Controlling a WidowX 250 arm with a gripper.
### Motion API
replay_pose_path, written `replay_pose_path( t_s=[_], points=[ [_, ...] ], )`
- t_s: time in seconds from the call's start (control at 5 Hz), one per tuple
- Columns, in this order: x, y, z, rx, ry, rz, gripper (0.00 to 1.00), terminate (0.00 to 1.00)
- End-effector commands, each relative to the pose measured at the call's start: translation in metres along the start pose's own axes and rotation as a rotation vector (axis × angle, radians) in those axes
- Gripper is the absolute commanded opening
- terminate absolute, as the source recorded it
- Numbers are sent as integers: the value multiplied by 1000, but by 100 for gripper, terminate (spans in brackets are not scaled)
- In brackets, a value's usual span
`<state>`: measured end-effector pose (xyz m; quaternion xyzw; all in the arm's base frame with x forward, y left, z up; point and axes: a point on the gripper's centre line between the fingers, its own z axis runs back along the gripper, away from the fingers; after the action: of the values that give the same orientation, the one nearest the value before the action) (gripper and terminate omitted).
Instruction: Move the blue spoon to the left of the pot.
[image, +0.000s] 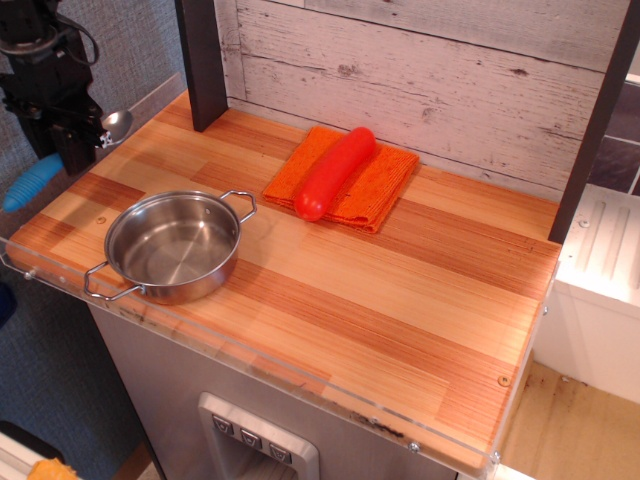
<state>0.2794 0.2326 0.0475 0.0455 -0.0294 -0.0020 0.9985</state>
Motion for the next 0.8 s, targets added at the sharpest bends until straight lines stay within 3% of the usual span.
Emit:
replay_pose_path(
  t_s=[0.0,0.2,0.4,0.6],
  points=[
    [4,-9,-11,3,13,-22,0,0],
    [2,-5,-14,9,25,-8,0,0],
    [-3,2,-11,31,38,63,100,0],
    [-6,5,7,34,-9,59,100,0]
  ],
)
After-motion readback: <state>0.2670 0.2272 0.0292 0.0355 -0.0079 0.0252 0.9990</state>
